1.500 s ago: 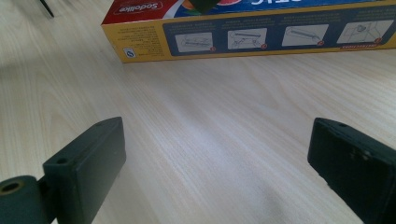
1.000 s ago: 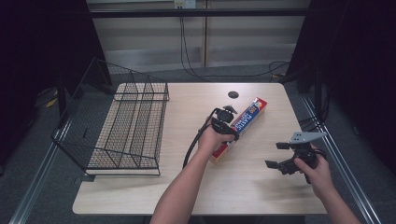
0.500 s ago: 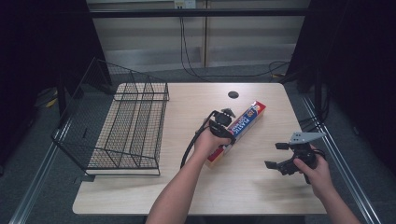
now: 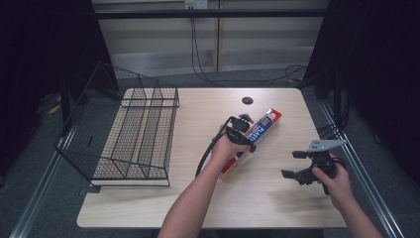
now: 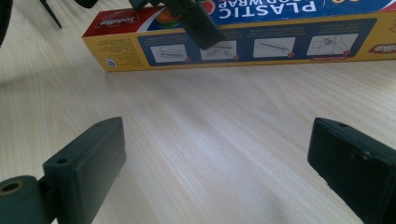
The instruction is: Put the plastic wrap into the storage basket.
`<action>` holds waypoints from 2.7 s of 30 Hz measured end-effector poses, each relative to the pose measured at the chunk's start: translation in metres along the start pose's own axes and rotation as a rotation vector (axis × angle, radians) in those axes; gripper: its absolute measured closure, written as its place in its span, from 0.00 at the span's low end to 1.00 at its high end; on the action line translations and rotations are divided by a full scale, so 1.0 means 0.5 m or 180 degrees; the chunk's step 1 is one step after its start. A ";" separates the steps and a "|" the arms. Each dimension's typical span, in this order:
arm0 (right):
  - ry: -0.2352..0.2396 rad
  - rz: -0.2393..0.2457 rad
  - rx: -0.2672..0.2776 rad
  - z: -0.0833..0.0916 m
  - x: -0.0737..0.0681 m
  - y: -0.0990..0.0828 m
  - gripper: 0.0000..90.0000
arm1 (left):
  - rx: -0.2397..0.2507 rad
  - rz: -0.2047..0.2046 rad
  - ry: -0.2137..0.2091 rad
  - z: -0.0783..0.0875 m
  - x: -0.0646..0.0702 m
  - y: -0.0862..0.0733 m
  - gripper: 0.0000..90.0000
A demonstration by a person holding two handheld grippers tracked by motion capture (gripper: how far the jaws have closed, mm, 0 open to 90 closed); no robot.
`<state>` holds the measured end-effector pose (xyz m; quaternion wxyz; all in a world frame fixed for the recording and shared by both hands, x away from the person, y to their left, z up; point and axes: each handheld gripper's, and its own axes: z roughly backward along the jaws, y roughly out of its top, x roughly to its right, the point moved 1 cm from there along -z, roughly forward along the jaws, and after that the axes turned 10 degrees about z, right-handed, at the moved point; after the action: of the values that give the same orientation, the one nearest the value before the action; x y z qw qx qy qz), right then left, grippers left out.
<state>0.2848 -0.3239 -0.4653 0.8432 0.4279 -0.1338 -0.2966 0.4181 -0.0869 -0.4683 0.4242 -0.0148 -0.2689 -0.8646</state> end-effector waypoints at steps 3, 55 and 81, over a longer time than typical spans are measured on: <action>0.0013 0.0001 0.0007 0.000 0.001 0.001 0.05 | 0.0013 -0.0024 0.0015 -0.009 0.001 0.011 0.34; 0.0020 0.0030 0.0050 0.001 -0.004 0.004 0.05 | -0.0199 0.0656 0.0403 0.290 -0.104 0.033 0.49; 0.0063 0.0017 0.0040 0.000 -0.005 0.004 0.05 | -0.0181 0.0961 0.0559 0.407 -0.167 0.034 0.49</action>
<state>0.2837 -0.3213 -0.4635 0.8426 0.4357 -0.1284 -0.2892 0.4430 0.0623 -0.3080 0.5705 0.0086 -0.2010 -0.7962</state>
